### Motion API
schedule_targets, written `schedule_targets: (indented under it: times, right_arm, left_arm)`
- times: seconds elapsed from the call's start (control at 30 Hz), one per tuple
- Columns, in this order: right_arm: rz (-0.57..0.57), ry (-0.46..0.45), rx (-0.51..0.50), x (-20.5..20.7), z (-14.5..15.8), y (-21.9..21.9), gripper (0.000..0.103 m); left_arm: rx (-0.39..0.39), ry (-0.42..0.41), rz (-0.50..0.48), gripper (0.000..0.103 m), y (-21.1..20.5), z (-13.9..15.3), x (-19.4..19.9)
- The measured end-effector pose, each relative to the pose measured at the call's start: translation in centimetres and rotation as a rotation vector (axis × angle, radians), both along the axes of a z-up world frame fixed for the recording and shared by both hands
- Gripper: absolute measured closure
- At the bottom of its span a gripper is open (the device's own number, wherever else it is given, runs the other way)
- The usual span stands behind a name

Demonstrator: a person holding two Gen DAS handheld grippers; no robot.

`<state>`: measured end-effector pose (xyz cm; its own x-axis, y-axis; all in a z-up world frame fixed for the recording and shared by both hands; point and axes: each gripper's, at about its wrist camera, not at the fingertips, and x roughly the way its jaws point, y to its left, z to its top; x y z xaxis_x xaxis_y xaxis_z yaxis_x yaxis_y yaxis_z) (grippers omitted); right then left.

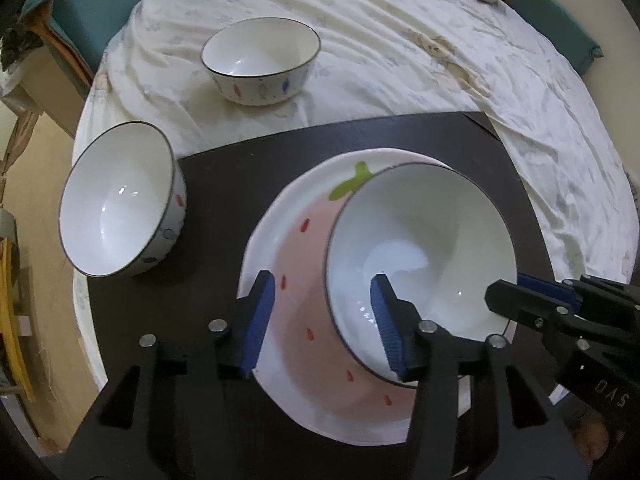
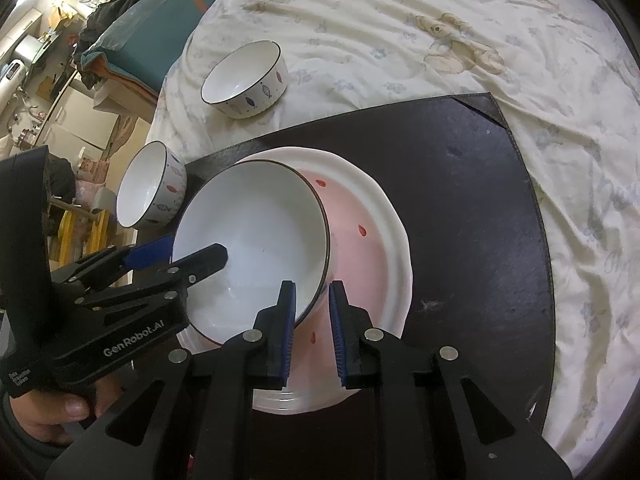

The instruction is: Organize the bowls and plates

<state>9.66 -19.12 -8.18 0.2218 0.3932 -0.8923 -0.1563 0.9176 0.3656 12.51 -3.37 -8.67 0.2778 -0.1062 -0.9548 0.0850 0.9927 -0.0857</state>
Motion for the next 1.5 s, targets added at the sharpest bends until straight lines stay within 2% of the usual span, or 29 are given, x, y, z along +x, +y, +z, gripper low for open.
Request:
schedule_targets:
  times: [0.07, 0.2, 0.4, 0.73, 0.87, 0.97, 1.1, 1.17, 1.23, 1.27, 1.37, 1.5]
  right_arm:
    - [-0.009, -0.009, -0.003, 0.0, 0.2, -0.2, 0.083]
    - [-0.03, -0.01, 0.013, 0.1, 0.3, -0.7, 0.083]
    - [-0.023, -0.043, -0.008, -0.2, 0.8, -0.6, 0.083]
    - [-0.088, -0.09, 0.028, -0.9, 2.0, -1.6, 0.083]
    - [-0.107, -0.127, 0.024, -1.4, 2.5, -1.6, 0.083]
    - [-0.103, -0.161, 0.014, -1.6, 3.3, -1.4, 0.083]
    - [-0.111, -0.164, 0.038, -1.7, 4.1, -1.5, 0.082]
    - [-0.11, -0.165, 0.017, -1.5, 4.5, -1.4, 0.073]
    - [-0.126, -0.185, 0.017, -1.4, 5.2, -1.4, 0.025]
    - [-0.141, -0.202, 0.023, -1.4, 5.6, -1.5, 0.02]
    - [-0.166, -0.213, 0.017, -1.2, 6.6, -1.4, 0.02]
    - [-0.166, -0.186, 0.018, -0.5, 7.4, -0.5, 0.02]
  left_arm:
    - [-0.009, 0.003, 0.009, 0.054, 0.4, 0.0, 0.1]
    - [-0.024, 0.006, 0.021, 0.043, 0.9, 0.1, 0.1]
    - [-0.005, -0.02, 0.008, 0.04, 0.9, 0.6, -0.3]
    - [0.047, -0.1, -0.012, 0.04, 0.8, 2.1, -1.1]
    - [0.01, -0.089, 0.01, 0.039, 1.4, 2.8, -0.9]
    - [-0.012, -0.084, 0.015, 0.031, 1.9, 3.5, -0.9]
    - [-0.043, -0.069, 0.0, 0.029, 2.0, 5.0, -0.8]
    - [-0.058, -0.066, -0.025, 0.028, 2.0, 5.8, -0.8]
    - [-0.065, -0.069, -0.046, 0.027, 2.2, 6.5, -0.9]
    - [-0.073, -0.069, -0.052, 0.027, 2.4, 6.8, -0.9]
    - [-0.095, -0.062, -0.041, 0.026, 3.5, 7.6, -0.4]
    - [-0.171, -0.012, -0.001, 0.015, 6.1, 8.5, 0.8]
